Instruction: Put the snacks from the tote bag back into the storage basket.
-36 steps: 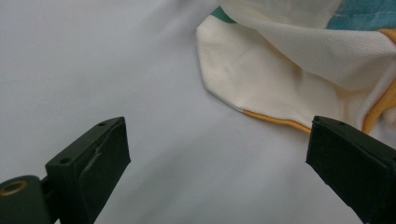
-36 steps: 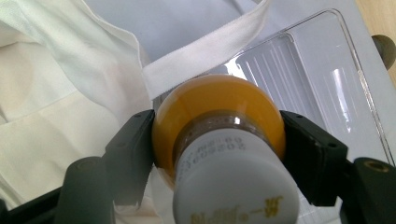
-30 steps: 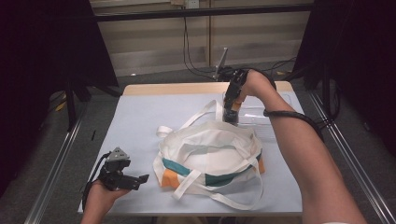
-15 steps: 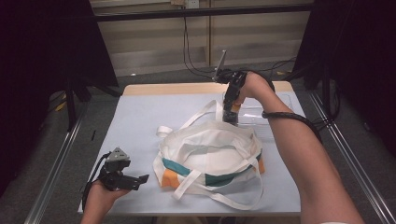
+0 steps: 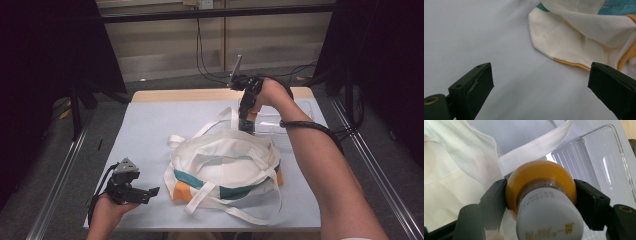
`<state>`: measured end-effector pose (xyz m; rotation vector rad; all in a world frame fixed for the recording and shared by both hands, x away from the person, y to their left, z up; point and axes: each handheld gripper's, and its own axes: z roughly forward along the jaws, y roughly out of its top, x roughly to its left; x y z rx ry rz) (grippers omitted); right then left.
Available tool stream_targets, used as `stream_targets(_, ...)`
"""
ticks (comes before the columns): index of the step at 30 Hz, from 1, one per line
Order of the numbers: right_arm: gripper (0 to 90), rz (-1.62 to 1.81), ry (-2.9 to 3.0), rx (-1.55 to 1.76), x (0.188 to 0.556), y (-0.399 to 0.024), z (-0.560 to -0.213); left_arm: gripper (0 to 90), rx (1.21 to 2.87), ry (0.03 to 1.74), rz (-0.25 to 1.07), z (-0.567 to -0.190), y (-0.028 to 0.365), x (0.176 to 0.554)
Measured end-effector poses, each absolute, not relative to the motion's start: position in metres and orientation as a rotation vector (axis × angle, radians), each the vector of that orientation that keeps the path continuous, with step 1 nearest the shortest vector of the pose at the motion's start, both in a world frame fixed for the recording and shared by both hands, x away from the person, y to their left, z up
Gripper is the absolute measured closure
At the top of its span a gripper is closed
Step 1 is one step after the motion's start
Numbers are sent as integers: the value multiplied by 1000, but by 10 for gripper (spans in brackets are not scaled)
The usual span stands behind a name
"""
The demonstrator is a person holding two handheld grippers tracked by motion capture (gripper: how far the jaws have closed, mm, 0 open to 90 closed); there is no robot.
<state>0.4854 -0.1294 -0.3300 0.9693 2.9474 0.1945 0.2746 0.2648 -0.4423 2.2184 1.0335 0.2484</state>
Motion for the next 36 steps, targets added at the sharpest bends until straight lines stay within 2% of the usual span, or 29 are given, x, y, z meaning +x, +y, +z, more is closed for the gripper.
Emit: stream_targets(36,303,169,2963,954,485,-126,-343,57,2224,1025,244,-442,267,274)
